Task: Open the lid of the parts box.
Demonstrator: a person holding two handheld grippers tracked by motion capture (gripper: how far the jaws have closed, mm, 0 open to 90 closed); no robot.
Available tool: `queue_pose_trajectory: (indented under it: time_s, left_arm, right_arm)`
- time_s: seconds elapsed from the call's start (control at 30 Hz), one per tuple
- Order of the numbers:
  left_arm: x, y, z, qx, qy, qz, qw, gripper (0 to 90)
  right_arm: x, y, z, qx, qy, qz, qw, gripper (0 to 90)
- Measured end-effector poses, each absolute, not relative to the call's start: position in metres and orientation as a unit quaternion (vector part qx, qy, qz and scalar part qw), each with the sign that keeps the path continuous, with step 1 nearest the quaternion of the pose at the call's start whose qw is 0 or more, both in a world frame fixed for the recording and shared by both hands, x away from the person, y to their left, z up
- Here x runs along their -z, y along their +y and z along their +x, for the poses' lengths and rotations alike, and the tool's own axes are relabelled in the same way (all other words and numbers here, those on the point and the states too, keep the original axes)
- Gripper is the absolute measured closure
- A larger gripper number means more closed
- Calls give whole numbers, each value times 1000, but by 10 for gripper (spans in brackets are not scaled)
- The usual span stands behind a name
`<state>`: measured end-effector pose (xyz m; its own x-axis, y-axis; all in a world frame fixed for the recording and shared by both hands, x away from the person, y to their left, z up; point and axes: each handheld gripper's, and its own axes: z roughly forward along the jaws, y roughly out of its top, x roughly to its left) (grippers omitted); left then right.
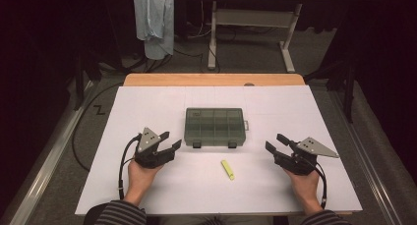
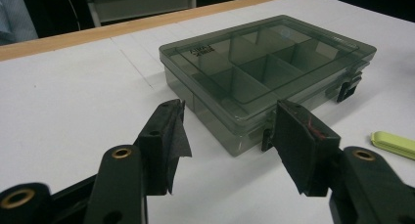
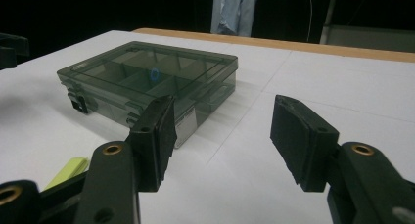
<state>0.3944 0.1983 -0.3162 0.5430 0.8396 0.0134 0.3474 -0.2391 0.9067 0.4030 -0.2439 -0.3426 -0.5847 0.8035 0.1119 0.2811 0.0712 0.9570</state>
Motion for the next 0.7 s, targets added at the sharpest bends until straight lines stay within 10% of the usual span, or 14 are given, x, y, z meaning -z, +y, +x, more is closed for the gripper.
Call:
queue_pose_trajectory:
  time_s: [0.7]
  left_arm:
    - [318, 188, 408, -260, 393, 748, 468, 445]
  right_arm:
    - [344, -225, 416, -561, 702, 376, 227, 451]
